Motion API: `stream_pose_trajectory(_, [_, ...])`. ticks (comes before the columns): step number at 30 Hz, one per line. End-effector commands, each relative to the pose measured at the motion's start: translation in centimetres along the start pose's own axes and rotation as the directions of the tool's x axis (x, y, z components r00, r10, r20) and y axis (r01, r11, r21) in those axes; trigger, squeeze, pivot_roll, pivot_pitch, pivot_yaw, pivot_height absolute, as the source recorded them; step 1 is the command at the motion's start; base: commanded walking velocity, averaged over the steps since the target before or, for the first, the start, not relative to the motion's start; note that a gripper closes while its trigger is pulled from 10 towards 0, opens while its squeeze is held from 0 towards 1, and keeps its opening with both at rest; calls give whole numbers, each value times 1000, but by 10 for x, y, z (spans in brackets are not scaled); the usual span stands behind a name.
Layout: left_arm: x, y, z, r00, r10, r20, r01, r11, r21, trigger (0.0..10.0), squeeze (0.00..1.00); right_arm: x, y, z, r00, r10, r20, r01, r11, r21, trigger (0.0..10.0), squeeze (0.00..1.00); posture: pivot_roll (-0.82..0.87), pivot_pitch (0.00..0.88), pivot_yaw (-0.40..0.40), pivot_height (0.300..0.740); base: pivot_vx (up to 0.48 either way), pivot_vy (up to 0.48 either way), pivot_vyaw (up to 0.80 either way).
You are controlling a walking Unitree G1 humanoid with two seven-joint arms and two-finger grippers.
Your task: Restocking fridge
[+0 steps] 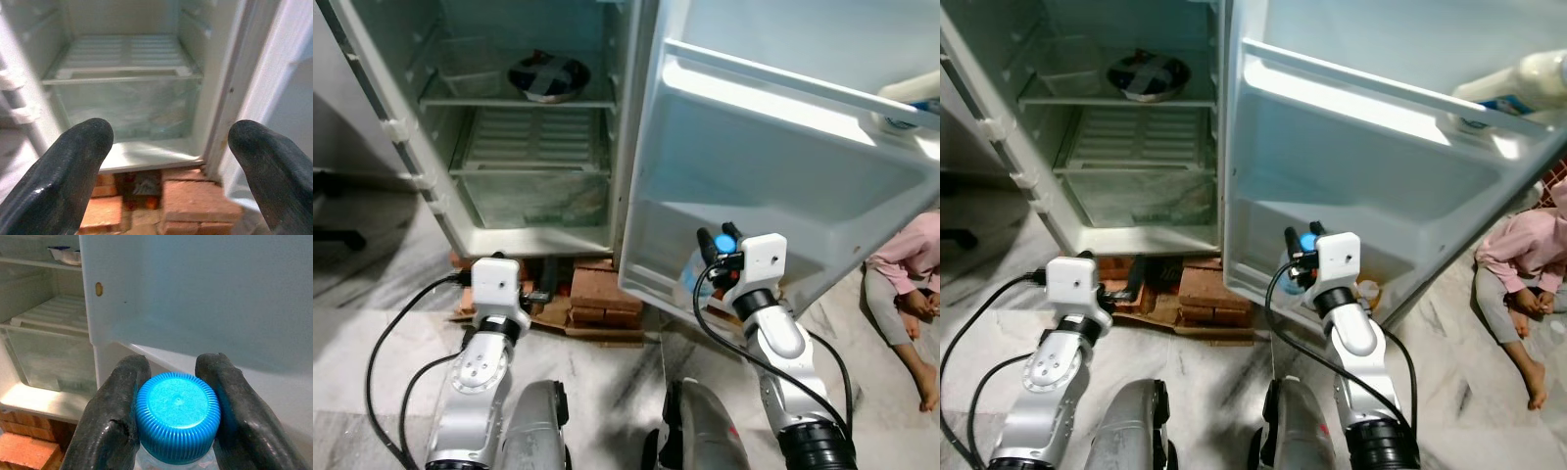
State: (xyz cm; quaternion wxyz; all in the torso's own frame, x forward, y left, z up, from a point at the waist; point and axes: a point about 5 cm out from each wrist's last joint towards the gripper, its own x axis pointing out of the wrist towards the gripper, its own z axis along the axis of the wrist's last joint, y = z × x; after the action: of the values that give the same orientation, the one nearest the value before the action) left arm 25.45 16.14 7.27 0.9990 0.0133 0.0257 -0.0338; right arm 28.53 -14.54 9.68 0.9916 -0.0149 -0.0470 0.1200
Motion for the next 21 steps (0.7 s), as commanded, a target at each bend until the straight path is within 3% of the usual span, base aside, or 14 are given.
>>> stream_pose_trajectory(1, [0, -2, 0, 1000, -7, -4, 7, 1000, 8, 10000, 0, -1, -5, 2, 999, -31, 12, 31, 999, -20, 10000, 0, 89, 82, -36, 626, 0, 0, 0])
stream_pose_trajectory(15, [-5, -2, 1, 1000, -12, -5, 12, 1000, 21, 10000, 0, -3, -8, -1, 999, -53, 3, 53, 998, -22, 10000, 0, 98, 108, -32, 542, 0, 0, 0])
stream_pose_trajectory(21, [-10, 0, 7, 1000, -4, 4, 4, 1000, 30, 10000, 0, 5, -3, 6, 999, -33, 33, 34, 999, -33, 10000, 0, 109, 162, -28, 542, 0, 0, 0])
